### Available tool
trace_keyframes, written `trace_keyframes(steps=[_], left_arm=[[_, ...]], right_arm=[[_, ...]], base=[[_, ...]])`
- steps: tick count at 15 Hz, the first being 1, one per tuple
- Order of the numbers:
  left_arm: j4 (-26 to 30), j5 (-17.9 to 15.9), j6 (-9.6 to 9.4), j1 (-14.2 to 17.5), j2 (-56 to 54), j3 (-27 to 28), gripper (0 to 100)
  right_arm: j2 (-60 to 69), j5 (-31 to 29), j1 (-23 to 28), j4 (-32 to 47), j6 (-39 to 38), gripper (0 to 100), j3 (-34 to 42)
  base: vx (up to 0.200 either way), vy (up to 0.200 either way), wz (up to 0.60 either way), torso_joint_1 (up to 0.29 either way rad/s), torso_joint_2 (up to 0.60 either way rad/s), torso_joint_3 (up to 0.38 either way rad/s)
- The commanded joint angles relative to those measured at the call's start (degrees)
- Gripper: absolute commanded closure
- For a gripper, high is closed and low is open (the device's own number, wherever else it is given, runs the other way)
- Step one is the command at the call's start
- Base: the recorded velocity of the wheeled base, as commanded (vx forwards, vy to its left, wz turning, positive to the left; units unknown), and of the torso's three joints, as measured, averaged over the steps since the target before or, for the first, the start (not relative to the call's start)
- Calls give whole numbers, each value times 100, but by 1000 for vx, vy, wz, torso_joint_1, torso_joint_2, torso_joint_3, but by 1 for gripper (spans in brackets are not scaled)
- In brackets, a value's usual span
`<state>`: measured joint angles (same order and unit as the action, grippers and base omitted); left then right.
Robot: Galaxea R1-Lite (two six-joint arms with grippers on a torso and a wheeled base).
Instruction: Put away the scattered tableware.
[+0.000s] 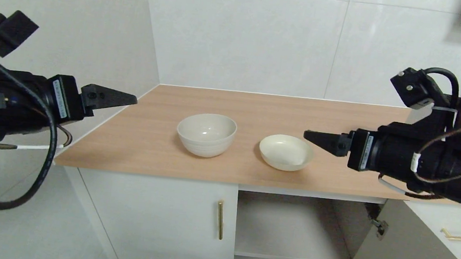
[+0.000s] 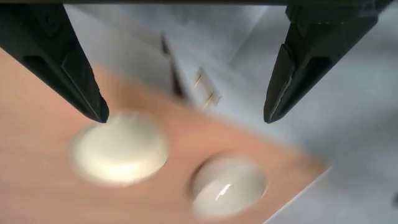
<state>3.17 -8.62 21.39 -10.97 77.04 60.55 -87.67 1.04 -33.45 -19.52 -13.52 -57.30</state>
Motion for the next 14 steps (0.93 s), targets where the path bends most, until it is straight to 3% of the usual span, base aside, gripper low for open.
trace_keyframes(steps=[1, 2, 3, 5, 6, 7, 9, 14], left_arm=[[615, 194, 5, -19, 803, 827, 0], [615, 194, 5, -19, 803, 827, 0], [1001, 642, -12, -177, 1375, 1424, 0], [922, 1284, 58, -406, 1788, 1521, 0], [878, 1398, 75, -432, 1840, 1512, 0], [421, 1881, 313, -652, 2166, 1512, 0], [8, 2031, 506, -863, 2456, 1433, 0], [-537, 2215, 664, -916, 3089, 1442, 0]], right_arm=[[-821, -33, 401, 677, -19, 0, -959], [-821, -33, 401, 677, -19, 0, -959], [-936, -60, 506, 967, -116, 0, -1073], [-1059, -297, 506, 1029, -125, 0, -1179], [-1094, -367, 506, 1038, -125, 0, -1179], [-1199, -789, 506, 1011, -125, 0, -1187], [-1191, -851, 506, 1011, -125, 0, -1179], [-1208, -859, 506, 1011, -133, 0, -1152]], base=[[0, 0, 0, 0, 0, 0], [0, 0, 0, 0, 0, 0], [0, 0, 0, 0, 0, 0], [0, 0, 0, 0, 0, 0], [0, 0, 0, 0, 0, 0], [0, 0, 0, 0, 0, 0], [0, 0, 0, 0, 0, 0], [0, 0, 0, 0, 0, 0]])
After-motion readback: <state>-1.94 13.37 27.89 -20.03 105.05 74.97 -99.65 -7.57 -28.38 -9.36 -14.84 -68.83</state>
